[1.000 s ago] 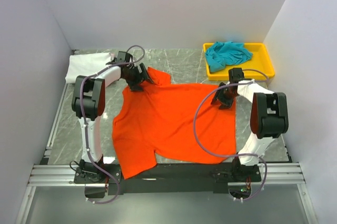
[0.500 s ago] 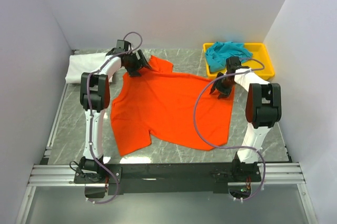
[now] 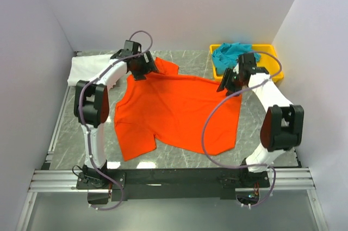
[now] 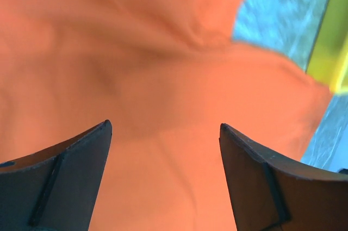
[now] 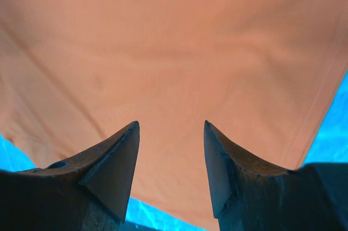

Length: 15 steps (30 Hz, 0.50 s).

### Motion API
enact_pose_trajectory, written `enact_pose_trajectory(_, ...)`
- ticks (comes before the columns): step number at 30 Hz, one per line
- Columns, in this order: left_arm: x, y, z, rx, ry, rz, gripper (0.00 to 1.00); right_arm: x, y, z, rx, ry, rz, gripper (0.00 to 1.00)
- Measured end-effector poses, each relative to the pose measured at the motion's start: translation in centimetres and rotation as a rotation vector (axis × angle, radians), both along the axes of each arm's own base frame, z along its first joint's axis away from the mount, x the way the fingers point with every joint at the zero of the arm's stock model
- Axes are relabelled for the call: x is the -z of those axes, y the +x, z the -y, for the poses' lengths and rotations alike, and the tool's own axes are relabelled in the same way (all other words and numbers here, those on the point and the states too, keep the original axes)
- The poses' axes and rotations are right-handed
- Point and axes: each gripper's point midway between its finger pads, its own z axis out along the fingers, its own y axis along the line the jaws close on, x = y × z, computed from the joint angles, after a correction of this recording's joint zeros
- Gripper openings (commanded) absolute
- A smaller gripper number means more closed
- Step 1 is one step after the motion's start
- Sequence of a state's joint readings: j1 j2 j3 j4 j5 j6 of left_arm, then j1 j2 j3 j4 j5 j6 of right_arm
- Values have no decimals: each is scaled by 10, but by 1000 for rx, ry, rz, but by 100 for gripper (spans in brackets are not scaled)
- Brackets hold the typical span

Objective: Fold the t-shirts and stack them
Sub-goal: Flatten the tshirt out

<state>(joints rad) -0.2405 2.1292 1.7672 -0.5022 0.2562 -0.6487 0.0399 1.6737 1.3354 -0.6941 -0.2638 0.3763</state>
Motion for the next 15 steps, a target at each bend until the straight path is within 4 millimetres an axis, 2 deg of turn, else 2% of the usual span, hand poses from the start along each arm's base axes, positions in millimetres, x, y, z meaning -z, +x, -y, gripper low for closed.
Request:
enact_pose_trajectory(2, -9, -18, 5, 11, 17, 1, 86, 4, -18, -5, -12, 4, -19, 57)
enact_pose_trajectory(4, -8, -36, 7, 24, 33, -16, 86, 15, -36, -14, -22, 14, -58, 57)
enact_pose_trajectory(6, 6, -50, 4, 30, 58, -51, 86, 28, -50, -22, -28, 18, -101, 57)
enact_pose_trajectory(10, 52, -77, -13, 40, 122, -162, 86, 45, -70, -36, -12, 37, -165, 57)
enact_pose_trajectory(12, 67, -82, -19, 42, 144, -199, 86, 48, -75, -38, 9, 49, -178, 57)
enact_pose_trajectory(15, 65, -73, -19, 46, 148, -181, 86, 49, -74, -37, 32, 45, -176, 57)
